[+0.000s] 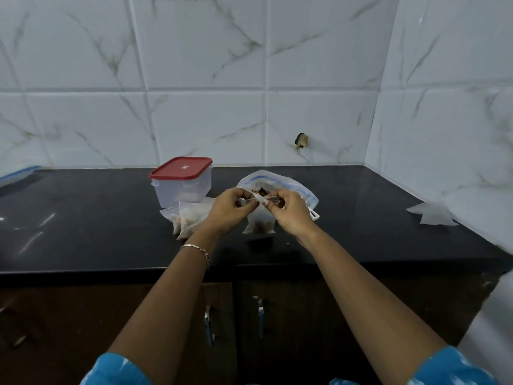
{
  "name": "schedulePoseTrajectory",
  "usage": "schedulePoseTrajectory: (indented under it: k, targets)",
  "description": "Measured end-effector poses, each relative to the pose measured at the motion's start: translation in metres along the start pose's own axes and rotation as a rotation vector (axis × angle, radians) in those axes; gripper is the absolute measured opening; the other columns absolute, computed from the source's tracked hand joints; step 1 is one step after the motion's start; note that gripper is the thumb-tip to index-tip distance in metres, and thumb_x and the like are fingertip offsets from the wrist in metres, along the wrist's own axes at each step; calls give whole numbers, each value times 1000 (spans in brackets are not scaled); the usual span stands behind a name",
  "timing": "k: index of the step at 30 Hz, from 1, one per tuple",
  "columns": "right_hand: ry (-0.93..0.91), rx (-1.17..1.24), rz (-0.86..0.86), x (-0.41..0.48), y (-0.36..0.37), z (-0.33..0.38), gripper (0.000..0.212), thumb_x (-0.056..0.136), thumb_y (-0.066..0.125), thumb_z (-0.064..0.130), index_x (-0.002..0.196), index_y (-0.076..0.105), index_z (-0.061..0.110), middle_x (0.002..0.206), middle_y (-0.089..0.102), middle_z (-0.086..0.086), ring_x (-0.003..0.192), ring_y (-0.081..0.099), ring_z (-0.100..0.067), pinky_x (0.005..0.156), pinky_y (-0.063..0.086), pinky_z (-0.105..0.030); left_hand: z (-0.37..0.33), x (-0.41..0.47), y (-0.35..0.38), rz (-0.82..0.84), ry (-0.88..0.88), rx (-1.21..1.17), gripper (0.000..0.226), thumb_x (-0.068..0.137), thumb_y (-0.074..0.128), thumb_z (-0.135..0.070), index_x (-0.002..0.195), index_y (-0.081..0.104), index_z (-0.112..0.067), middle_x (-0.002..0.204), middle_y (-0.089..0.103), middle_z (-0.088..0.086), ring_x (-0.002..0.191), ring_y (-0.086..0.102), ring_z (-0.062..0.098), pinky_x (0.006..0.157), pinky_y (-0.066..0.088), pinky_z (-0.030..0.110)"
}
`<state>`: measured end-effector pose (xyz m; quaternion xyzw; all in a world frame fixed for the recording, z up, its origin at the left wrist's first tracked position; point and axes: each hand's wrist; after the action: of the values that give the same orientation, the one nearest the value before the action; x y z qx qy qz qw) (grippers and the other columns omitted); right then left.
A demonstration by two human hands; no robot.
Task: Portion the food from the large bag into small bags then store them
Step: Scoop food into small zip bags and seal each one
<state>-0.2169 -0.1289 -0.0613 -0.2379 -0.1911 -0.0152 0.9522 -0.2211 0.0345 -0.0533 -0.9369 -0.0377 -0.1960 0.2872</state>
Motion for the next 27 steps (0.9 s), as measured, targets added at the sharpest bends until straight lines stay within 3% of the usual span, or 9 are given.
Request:
schedulePoseTrajectory:
  k: [3,8,12,14,20,24,27]
  targets:
    - [18,39,20,1,1,0,21,91,65,31,109,67,20,101,66,10,102,61,-14,93,51,-44,1,-1,2,-5,10,30,13,88,68,-28,95,67,-18,89,69,16,68,56,17,66,48,31]
    - [21,41,22,1,4,-5,13,86,71,32,98,70,26,100,71,10,98,65,-9,90,54,-43,1,-6,5,-4,-4,74,15,90,66,-30,98,68,-18,92,70,4,83,65,19,76,54,38]
    - [29,-49,-59,1,1,-7,20,78,75,45,89,73,27,88,73,11,87,67,-8,83,56,-42,-2,-7,3,-12,6,59,14,89,66,-25,97,68,-14,89,68,0,81,62,13,67,48,21]
    - [55,-42,-87,2,-2,-7,22,74,79,46,84,74,26,84,73,10,83,67,-9,80,57,-42,-1,-8,-1,-11,12,62,13,88,69,-25,92,69,-13,87,68,1,82,62,15,67,46,19]
    - [64,180,-65,5,-1,2,15,78,80,23,87,74,12,88,74,5,88,68,-8,88,55,-33,0,-9,-20,-47,-21,9,15,89,68,-23,92,67,-8,79,63,-3,73,55,6,58,41,9]
    - [35,224,-32,8,4,13,15,84,73,12,98,74,5,89,71,3,86,64,-6,90,50,-26,4,-10,-38,-42,-79,-55,10,91,64,-21,93,65,-12,83,65,0,74,57,10,66,47,20]
    - [37,234,-4,9,13,19,11,86,72,13,95,74,8,87,70,6,84,62,-4,84,49,-21,11,-13,-49,-19,-136,-109,11,95,59,-19,97,63,-9,89,68,10,69,64,13,53,51,20]
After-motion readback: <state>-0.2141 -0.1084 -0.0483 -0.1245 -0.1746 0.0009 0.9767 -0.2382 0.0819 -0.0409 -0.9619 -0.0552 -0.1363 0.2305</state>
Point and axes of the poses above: each hand's wrist, its own x-axis towards the middle knuckle, its own y-axis out of the palm, z = x × y
